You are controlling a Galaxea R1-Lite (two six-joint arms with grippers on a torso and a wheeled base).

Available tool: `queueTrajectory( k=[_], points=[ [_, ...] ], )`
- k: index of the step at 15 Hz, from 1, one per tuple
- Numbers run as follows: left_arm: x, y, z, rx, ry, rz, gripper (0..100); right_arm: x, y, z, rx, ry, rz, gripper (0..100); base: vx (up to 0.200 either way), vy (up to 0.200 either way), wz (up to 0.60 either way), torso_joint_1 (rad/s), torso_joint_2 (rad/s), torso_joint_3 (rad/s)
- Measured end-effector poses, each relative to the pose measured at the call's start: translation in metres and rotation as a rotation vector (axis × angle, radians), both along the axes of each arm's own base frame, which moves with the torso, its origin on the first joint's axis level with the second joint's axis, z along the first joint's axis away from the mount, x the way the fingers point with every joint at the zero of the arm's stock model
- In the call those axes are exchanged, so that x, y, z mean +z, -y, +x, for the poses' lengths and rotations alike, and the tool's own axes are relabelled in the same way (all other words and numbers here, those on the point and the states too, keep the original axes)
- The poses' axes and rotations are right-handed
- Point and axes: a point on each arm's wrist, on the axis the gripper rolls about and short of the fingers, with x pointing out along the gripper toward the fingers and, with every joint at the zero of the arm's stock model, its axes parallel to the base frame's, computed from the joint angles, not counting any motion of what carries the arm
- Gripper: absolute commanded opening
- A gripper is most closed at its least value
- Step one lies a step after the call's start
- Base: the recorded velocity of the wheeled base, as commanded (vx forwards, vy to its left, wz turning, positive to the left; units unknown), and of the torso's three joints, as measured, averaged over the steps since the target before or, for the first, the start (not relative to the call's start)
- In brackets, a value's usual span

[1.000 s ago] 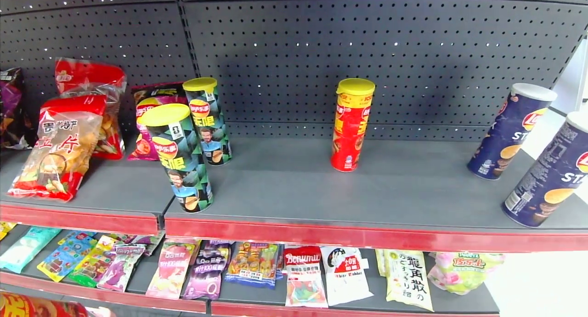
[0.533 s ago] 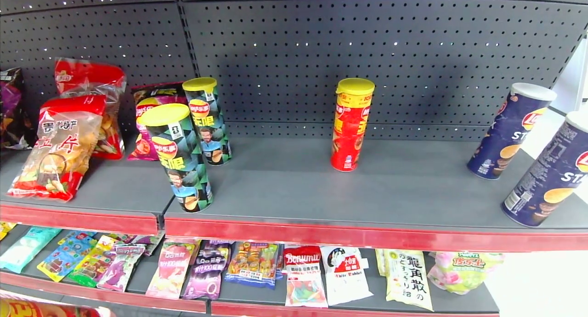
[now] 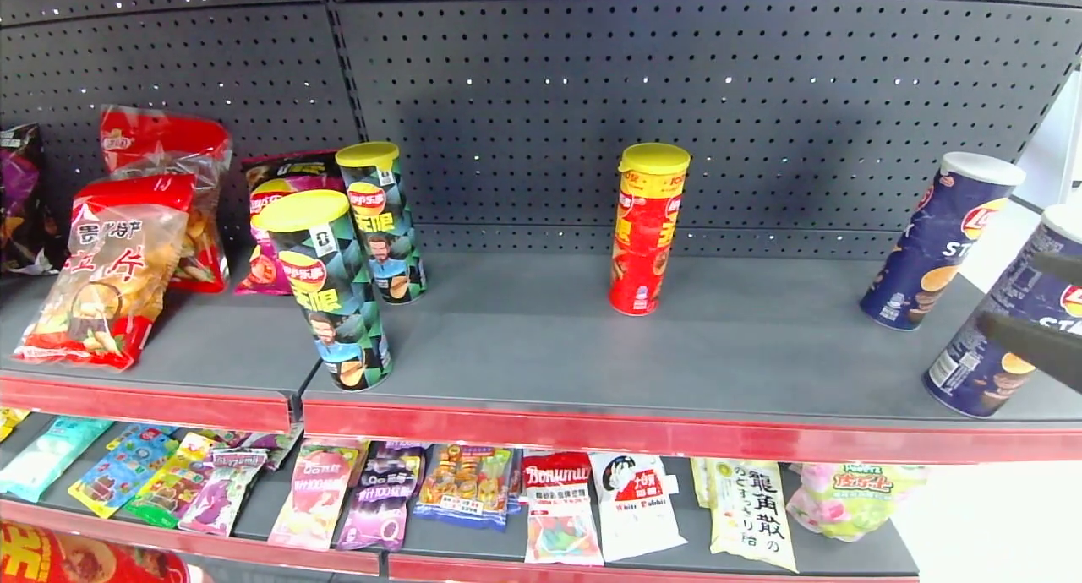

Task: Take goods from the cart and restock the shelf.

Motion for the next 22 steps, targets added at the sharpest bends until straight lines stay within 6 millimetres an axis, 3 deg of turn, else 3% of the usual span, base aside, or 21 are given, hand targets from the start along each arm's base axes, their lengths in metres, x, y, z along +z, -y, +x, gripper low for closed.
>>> queueTrajectory(
  k=[4, 8, 15, 22],
  points=[
    [0.001, 0.000, -0.001, 0.000, 0.005, 0.000, 0, -0.005, -0.049, 0.083, 0.138, -0.042, -0.040, 100, 0.000, 0.000, 0.00, 0.000, 0.00, 0.000],
    [0.000, 0.000, -0.002, 0.004, 0.012, 0.002, 0, -0.010, -0.079, 0.137, 0.127, -0.079, -0.060, 100, 0.000, 0.000, 0.00, 0.000, 0.00, 0.000],
    [0.000, 0.000, -0.002, 0.004, 0.012, 0.009, 0, -0.025, -0.109, 0.201, -0.012, -0.082, -0.051, 100, 0.000, 0.000, 0.00, 0.000, 0.00, 0.000],
    [-0.002, 0.000, -0.001, 0.003, 0.006, 0.010, 0, -0.033, -0.120, 0.230, -0.053, -0.085, -0.053, 100, 0.000, 0.000, 0.00, 0.000, 0.00, 0.000]
  ],
)
